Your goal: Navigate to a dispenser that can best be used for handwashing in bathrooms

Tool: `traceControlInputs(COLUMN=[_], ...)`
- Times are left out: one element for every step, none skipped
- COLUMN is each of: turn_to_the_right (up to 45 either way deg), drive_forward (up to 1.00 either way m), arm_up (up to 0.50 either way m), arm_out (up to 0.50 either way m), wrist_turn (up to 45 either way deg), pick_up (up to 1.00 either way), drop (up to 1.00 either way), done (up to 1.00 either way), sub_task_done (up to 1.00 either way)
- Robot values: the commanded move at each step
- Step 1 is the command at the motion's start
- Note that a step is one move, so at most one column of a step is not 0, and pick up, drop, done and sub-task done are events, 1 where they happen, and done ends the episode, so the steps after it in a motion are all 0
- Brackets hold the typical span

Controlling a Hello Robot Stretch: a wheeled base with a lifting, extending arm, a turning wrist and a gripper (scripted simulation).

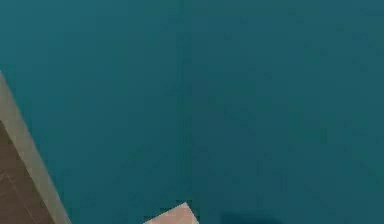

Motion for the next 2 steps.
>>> traceControlInputs(turn_to_the_right=[-45.0,-45.0], drive_forward=[0.00,0.00], arm_up=[0.00,0.00], arm_out=[0.00,0.00], wrist_turn=[0.0,0.0], pick_up=[0.00,0.00], drop=[0.00,0.00], done=[0.00,0.00], sub_task_done=[0.00,0.00])
